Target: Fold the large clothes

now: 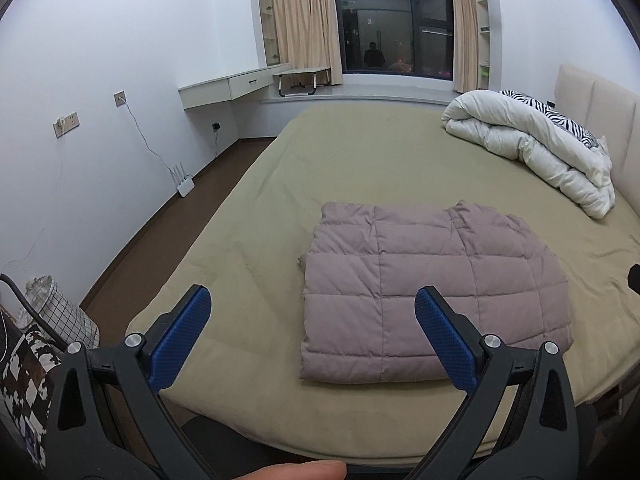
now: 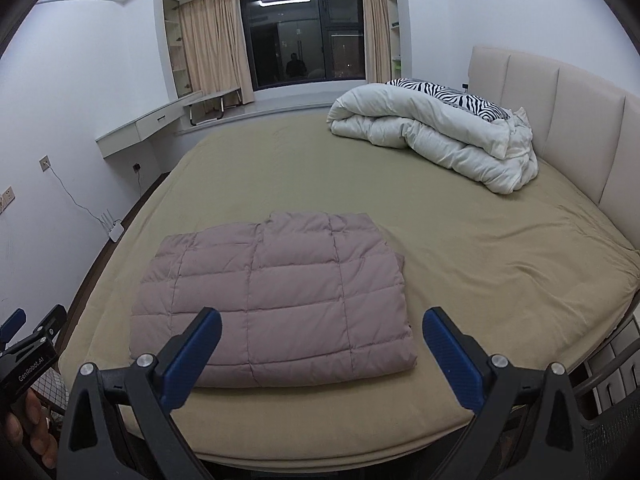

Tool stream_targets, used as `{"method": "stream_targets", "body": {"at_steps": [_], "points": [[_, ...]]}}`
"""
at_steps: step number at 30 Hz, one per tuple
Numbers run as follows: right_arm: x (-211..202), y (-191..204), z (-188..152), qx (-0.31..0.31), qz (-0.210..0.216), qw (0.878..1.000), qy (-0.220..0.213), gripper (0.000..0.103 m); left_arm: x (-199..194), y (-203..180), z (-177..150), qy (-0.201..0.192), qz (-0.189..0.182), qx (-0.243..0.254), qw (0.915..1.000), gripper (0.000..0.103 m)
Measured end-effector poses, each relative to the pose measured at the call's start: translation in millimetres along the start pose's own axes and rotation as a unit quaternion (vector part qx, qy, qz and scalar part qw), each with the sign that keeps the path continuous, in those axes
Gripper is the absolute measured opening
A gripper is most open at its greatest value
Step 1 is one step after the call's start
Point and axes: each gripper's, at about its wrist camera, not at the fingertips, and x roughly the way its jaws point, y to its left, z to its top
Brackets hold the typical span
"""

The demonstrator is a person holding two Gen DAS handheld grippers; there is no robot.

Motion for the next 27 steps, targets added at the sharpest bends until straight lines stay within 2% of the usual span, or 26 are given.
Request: {"method": "stream_targets", "body": {"at_steps": [9, 27], "points": [[-3.3, 5.9, -4.7, -0.007, -0.027, 1.000, 0.006, 0.103, 4.3, -5.6, -11.2, 0.015, -0.002, 0.016, 0.9998, 0.103], [2.1, 26.1, -17.8, -0.028, -0.017, 0.999, 0.033, 0.103, 18.1, -16.2, -14.7, 0.028, -0.017, 0.023, 0.9992, 0.103]]}}
